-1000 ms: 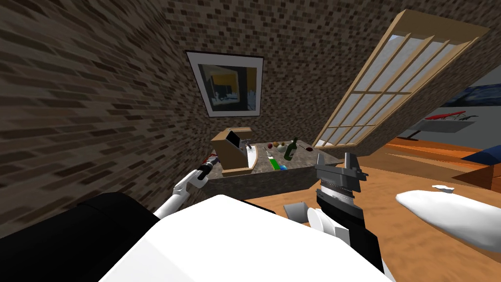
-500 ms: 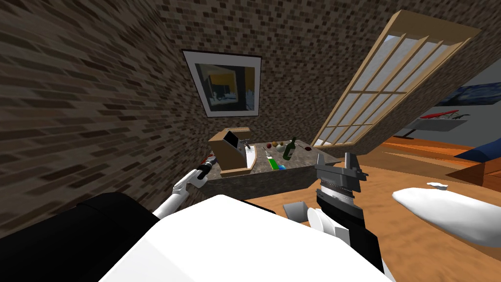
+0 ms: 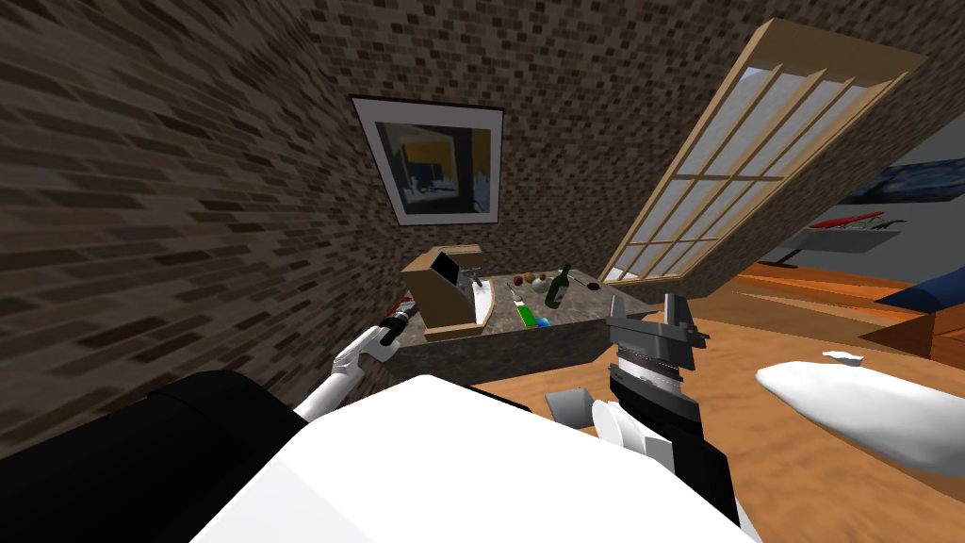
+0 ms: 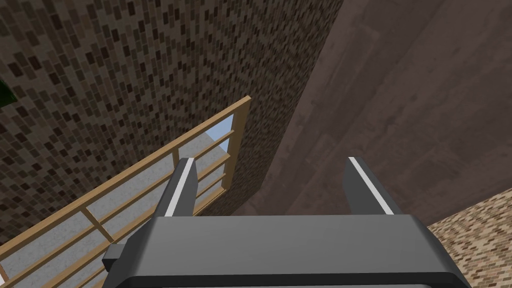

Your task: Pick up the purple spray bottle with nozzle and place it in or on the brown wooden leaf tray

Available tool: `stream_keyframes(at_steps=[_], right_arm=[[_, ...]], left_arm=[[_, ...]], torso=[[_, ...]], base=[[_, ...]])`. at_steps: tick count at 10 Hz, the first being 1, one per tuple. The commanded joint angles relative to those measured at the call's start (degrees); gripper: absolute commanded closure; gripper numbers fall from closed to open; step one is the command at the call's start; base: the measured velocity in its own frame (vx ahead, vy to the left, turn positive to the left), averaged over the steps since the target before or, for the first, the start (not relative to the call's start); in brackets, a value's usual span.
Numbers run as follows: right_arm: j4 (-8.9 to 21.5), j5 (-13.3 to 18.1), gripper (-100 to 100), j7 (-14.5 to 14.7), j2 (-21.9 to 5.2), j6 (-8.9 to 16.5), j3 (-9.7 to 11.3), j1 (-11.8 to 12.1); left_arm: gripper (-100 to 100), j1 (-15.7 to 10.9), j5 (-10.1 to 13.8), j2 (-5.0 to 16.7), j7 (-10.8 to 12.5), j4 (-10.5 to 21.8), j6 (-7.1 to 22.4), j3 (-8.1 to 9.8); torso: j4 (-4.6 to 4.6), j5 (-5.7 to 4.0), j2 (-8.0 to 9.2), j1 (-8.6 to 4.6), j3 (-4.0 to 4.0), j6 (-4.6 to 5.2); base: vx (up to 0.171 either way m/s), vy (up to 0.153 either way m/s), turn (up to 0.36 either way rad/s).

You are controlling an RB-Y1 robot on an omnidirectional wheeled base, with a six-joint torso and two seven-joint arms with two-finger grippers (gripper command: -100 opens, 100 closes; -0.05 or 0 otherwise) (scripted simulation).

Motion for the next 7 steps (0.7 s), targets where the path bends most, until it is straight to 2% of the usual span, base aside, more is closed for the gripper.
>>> stream_keyframes(at_steps=[1,2,3,7], right_arm=[[0.0,0.0,0,0.0,0.0,0.0,0.0,0.0],[0.0,0.0,0,0.0,0.0,0.0,0.0,0.0],[0.0,0.0,0,0.0,0.0,0.0,0.0,0.0],[0.0,0.0,0,0.0,0.0,0.0,0.0,0.0]], left_arm=[[100,0.0,0.0,0.0,0.0,0.0,0.0,0.00],[0,0.0,0.0,0.0,0.0,0.0,0.0,0.01],[100,0.3,0.8,1.6,0.2,-0.7,-0.2,0.43],[100,1.0,3.2,5.2,1.3,-1.4,-0.2,1.24]], torso=[[0.00,0.00,0.00,0.00,0.00,0.00],[0.00,0.00,0.00,0.00,0.00,0.01],[0.00,0.00,0.00,0.00,0.00,0.00],[0.13,-0.06,0.47,-0.01,0.29,-0.05]], base=[[0.000,0.000,0.000],[0.000,0.000,0.000],[-0.048,-0.015,0.022],[-0.098,0.009,0.015]])
